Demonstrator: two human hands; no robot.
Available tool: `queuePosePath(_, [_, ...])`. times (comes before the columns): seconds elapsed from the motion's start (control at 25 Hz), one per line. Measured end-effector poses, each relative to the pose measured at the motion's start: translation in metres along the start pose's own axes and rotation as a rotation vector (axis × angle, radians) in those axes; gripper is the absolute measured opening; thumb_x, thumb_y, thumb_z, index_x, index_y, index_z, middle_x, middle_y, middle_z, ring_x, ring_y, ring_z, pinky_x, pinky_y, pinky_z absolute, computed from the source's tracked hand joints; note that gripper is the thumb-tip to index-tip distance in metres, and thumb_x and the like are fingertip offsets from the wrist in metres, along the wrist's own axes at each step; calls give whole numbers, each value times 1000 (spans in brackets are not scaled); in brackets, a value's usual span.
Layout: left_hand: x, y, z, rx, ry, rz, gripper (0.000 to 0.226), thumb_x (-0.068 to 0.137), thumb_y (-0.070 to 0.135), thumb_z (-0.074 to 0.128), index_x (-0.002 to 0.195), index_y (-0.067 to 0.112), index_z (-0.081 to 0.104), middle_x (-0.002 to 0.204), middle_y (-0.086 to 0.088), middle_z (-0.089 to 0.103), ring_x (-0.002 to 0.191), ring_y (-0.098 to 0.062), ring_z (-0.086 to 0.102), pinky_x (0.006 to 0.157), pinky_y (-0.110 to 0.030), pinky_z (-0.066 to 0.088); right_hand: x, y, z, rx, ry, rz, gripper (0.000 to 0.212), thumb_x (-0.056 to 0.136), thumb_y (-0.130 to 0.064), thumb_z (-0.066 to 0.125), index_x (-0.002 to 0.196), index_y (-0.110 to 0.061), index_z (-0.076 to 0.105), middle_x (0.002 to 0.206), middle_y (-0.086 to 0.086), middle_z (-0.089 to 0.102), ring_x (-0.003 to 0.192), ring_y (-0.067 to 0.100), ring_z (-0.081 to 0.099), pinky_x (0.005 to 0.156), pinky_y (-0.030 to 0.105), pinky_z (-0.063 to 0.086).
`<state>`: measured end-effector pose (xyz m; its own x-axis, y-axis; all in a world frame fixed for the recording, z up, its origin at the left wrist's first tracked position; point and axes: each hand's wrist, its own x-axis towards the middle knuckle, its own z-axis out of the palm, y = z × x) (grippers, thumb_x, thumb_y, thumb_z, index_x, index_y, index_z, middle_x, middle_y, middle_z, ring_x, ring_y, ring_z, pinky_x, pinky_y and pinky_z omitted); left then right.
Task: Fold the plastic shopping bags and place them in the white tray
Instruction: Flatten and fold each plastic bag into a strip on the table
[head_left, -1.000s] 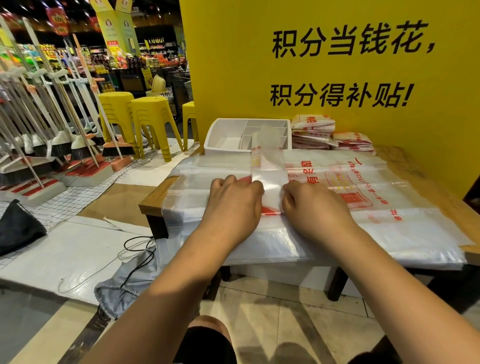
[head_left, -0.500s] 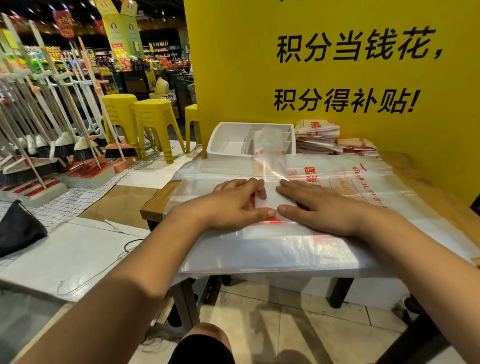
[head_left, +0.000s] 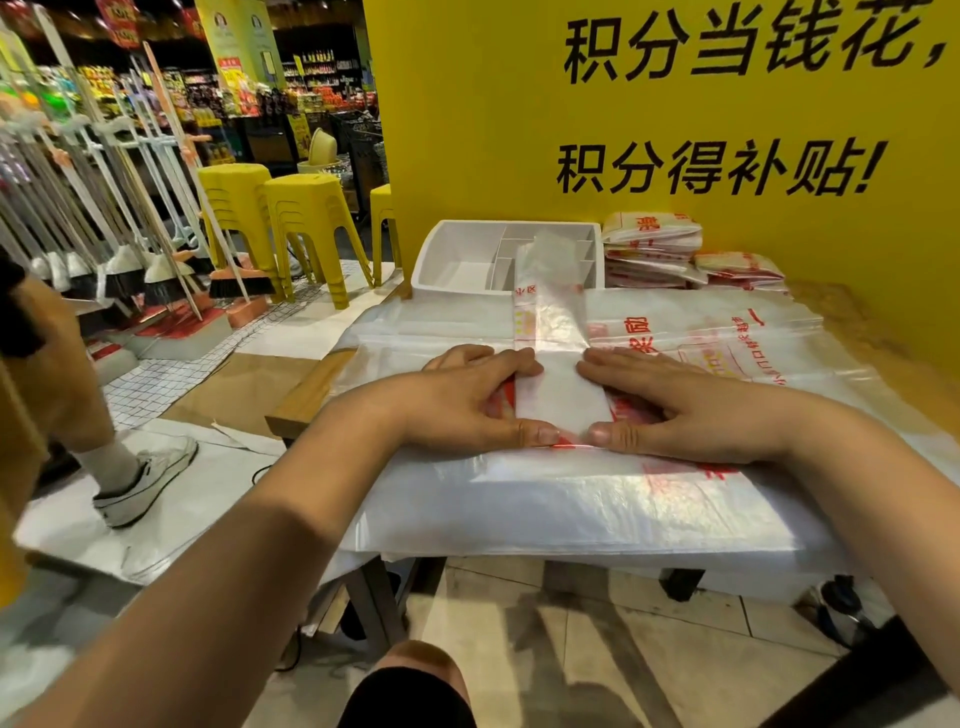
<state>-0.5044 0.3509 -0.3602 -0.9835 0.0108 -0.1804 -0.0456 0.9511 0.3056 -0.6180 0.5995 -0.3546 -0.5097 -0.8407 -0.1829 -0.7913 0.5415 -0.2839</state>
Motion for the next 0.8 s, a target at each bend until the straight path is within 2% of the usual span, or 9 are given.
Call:
queuePosePath(0.16, [-1,3,1,26,29,3,89,67,95,44,143,59,19,161,7,17,150,-19,10,122,-46,20,0,-4,-2,14,2,-14,90,78,-82,44,155,-47,12,162,-26,1,149,-3,-2,121,27,0])
queuePosePath(0.24, [-6,6,0,56,57,57,93,69,94,43,149,52,20,162,8,19,150,-20,10,122,-47,20,-1,-6,-7,-24,-7,-16,94,77,-84,44,156,-45,13,164,-22,4,149,0,3,121,27,3])
queuePosePath(0.36, [-15,9,-8,78,-10,134,103,71,86,57,154,42,15,164,13,14,151,-14,12,124,-42,18,-5,-13,-18,-73,-38,-34,105,70,-88,52,157,-40,14,164,-19,10,149,5,12,123,30,12])
queuePosePath(0.44, [-19,10,-13,75,6,161,106,69,83,64,154,41,17,162,14,19,148,-11,19,123,-39,22,-7,-16,-20,-94,-32,-64,109,67,-88,57,156,-39,16,163,-18,14,149,6,16,123,32,17])
queuePosePath(0.52, [-24,10,-14,68,70,206,97,73,77,67,152,41,25,157,16,28,144,-6,25,121,-34,24,-13,-21,-20,-130,-35,-73,115,60,-94,57,154,-43,15,161,-20,14,148,7,17,122,36,21])
queuePosePath(0.64, [-32,10,-10,-6,151,263,70,87,54,69,148,37,38,150,15,40,137,1,34,117,-21,28,-21,-26,-13,-149,-8,-83,115,58,-96,53,154,-44,16,155,-20,21,142,7,25,120,37,27])
queuePosePath(0.72, [-36,13,-7,-94,208,276,54,92,37,69,142,34,49,142,13,49,130,1,43,112,-20,34,-27,-28,-6,-110,101,-108,102,65,-94,48,151,-42,28,146,-20,33,133,4,36,114,31,34])
queuePosePath(0.8, [-41,18,-1,-184,270,291,41,93,25,69,132,31,60,132,12,58,120,1,53,105,-22,42,-34,-29,3,-69,221,-148,79,76,-83,45,143,-42,42,136,-21,43,125,2,44,106,27,39])
